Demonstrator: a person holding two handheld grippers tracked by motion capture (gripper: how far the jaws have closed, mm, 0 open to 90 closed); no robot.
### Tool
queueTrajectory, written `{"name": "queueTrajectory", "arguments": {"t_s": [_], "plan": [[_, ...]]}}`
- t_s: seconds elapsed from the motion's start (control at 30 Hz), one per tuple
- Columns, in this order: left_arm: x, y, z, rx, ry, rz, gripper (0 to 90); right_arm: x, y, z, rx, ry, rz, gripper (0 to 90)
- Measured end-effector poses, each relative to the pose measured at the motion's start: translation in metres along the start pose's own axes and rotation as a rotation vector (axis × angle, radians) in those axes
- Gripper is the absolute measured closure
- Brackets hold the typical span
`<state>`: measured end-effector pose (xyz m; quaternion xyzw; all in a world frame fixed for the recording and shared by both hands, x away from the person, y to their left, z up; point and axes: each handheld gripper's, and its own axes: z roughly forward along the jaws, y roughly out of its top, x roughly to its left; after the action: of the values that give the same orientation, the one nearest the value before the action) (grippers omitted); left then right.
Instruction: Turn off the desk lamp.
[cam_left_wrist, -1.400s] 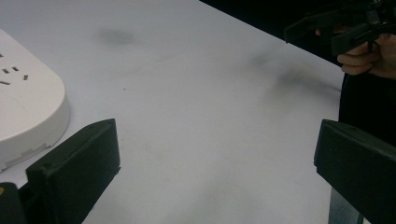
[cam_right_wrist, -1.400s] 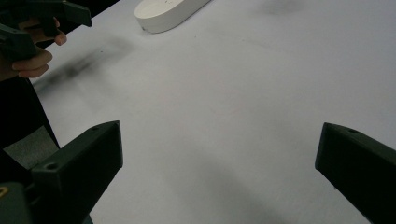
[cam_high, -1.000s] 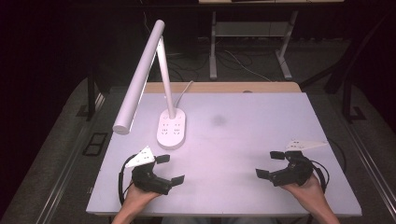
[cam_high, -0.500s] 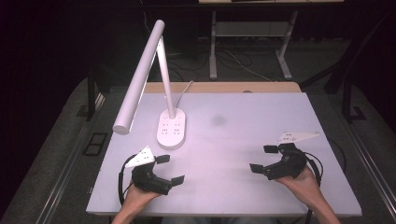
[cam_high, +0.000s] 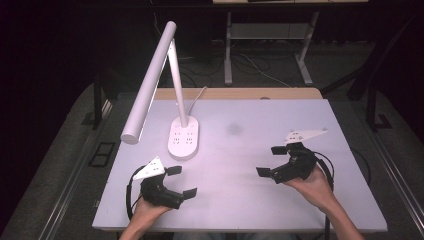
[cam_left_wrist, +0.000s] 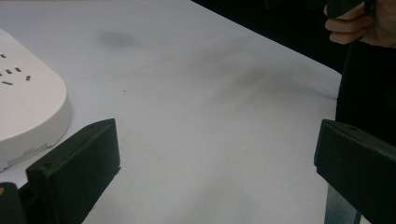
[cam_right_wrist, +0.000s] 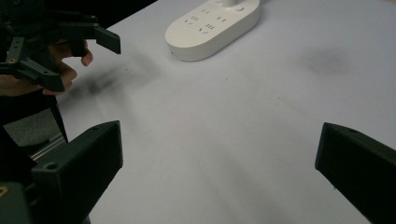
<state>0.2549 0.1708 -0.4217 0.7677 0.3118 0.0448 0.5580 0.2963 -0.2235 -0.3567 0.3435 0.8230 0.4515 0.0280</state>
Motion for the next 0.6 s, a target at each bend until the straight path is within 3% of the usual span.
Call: {"name": "queueTrajectory", "arguments": {"t_s": [0.6], "plan": [[0.001, 0.0, -0.001, -0.004, -0.003, -0.002, 0.0, 0.01, 0.041, 0.032, 0.045, 0.027, -0.067, 0.8]]}}
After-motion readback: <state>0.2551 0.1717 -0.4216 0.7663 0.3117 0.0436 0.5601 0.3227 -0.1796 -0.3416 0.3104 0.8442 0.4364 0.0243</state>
